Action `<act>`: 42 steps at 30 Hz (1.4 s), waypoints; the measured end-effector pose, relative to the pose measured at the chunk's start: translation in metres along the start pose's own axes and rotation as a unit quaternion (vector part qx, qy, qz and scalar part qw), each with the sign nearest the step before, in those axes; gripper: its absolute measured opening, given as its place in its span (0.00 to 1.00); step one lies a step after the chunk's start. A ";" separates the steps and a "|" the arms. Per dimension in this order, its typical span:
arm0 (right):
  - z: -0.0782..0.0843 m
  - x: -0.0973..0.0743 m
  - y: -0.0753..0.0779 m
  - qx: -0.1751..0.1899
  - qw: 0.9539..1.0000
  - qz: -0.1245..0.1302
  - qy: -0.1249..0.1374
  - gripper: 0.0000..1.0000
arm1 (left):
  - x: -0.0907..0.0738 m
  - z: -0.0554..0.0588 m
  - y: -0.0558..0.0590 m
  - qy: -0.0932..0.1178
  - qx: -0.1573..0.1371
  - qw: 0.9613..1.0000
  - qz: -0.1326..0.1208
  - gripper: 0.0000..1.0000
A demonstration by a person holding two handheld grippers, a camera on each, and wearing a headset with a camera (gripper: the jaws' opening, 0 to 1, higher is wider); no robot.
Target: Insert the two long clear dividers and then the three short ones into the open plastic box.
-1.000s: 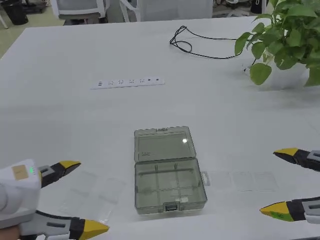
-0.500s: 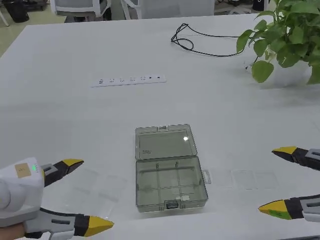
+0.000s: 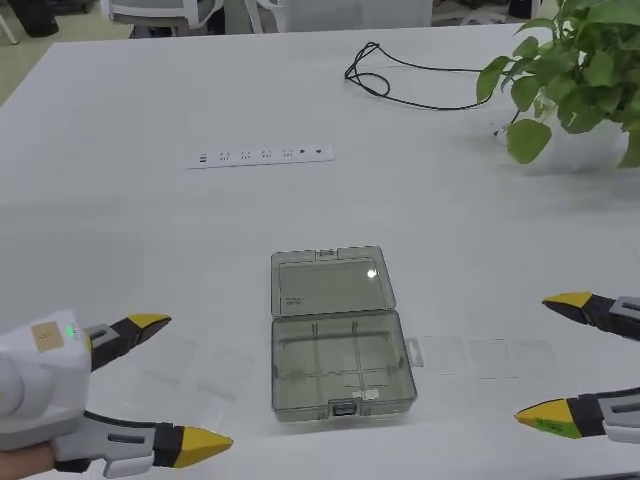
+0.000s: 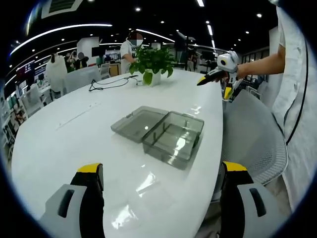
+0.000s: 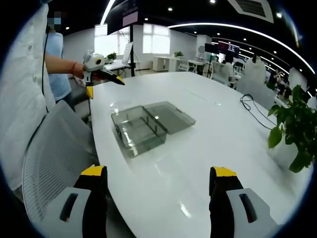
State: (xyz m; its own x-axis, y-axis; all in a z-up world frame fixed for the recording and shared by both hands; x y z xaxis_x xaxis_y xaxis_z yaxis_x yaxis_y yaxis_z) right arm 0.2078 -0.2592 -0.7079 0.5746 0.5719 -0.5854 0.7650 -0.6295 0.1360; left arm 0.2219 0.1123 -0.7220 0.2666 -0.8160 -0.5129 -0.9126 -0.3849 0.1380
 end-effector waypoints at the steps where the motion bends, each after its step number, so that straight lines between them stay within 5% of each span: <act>1: 0.000 0.000 0.000 0.000 1.000 0.000 0.001 0.85 | 0.000 0.000 0.000 0.000 -0.001 1.000 0.000 1.00; 42: -0.002 0.003 0.001 -0.001 1.000 -0.004 0.000 0.84 | -0.005 0.001 -0.006 -0.004 -0.007 1.000 -0.009 1.00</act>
State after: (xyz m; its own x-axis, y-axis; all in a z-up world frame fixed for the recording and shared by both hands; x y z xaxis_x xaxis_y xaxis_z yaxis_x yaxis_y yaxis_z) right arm 0.2111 -0.2572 -0.7081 0.5682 0.5770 -0.5867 0.7703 -0.6238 0.1325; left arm 0.2260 0.1196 -0.7208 0.2801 -0.8055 -0.5223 -0.9031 -0.4055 0.1410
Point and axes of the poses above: the centre of the closed fingertips' face, and the gripper's own axes: x roughly forward along the fingers, y roughly to its right, z roughly out of its underside, the point moved 5 cm from there along -x, roughly backward along the fingers, and after that the axes turned 9 degrees about z, right-handed, at the moved point
